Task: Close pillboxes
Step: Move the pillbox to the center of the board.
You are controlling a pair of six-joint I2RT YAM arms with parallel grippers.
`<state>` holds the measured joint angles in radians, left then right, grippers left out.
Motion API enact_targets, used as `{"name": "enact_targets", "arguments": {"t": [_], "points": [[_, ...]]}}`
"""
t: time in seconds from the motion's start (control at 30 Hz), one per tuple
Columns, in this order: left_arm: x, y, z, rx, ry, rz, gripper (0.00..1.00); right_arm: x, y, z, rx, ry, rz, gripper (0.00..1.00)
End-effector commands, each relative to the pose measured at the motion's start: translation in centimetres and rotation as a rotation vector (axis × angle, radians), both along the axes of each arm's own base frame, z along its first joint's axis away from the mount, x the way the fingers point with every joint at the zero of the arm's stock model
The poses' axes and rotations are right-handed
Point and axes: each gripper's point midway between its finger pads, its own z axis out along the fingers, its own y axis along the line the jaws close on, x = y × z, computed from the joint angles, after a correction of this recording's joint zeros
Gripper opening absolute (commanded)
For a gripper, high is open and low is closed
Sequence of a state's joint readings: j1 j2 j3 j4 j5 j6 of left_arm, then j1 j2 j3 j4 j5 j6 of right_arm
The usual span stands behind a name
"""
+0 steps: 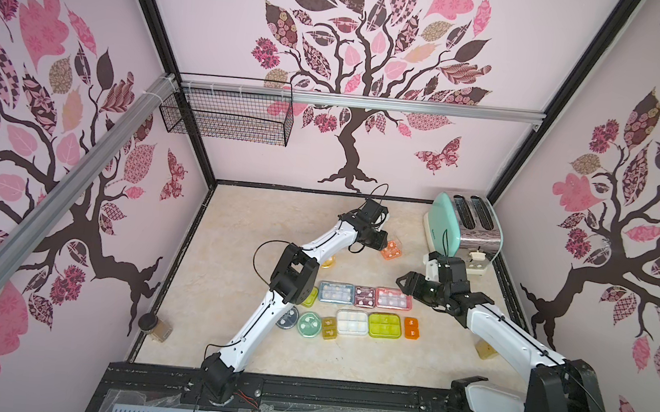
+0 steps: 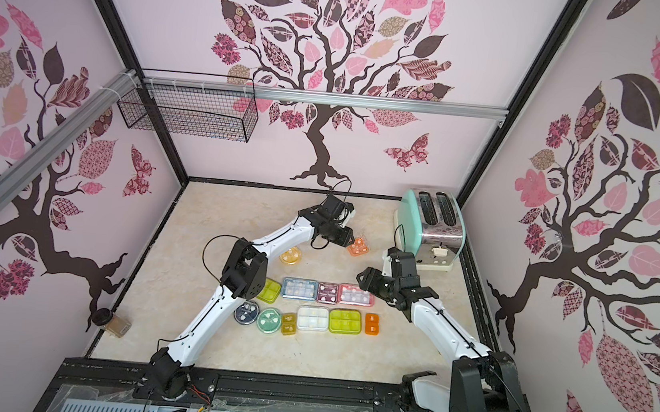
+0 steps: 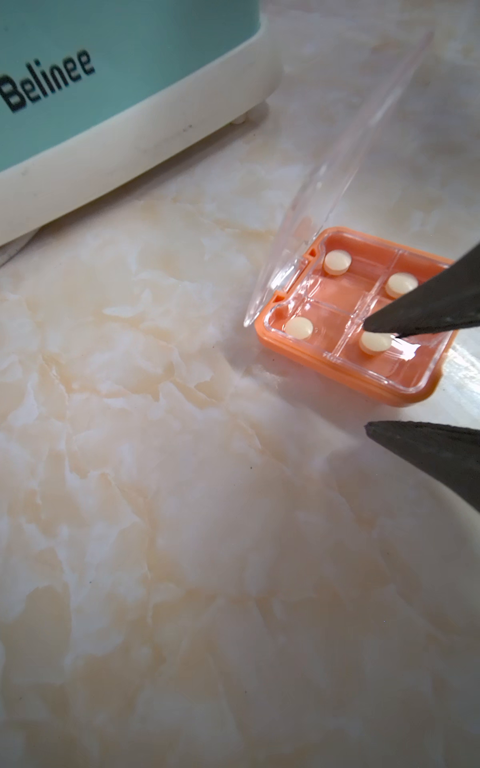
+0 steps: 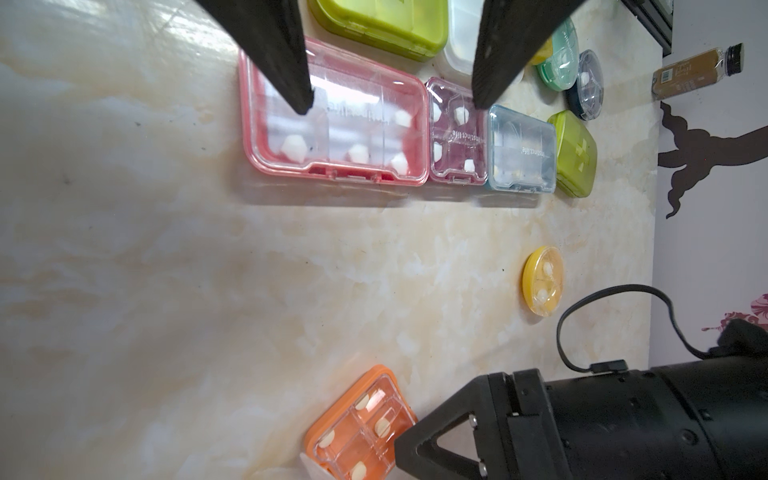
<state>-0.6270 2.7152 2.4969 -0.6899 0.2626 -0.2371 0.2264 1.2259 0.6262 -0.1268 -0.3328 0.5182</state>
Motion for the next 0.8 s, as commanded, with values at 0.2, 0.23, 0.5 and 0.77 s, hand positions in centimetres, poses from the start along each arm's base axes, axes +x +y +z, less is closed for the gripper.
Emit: {"name": "enact_targets", "arguments": {"t": [0.2,0.23,0.5,0.77], "points": [[0.0,0.0,-1.4,0.007,0.018,0.000,0.24,-0.1,-0.4,-0.2,-0.016,-0.002,-0.003,0.65],[-0.1,0.0,-1.4,0.006,0.016,-0.001,0.22,-0.1,-0.4,-0.2,-0.016,-0.001,-0.003,0.65],[-0.6,0.8,-1.2,0.028,0.023,0.016,0.13,-0.1,-0.4,-0.5,-0.024,0.007,0.005,0.65],[-1.6,3.9,1.0,0.063,0.063,0.113,0.13,-0.1,-0.3,-0.9,-0.031,0.020,0.015,0.66]]}}
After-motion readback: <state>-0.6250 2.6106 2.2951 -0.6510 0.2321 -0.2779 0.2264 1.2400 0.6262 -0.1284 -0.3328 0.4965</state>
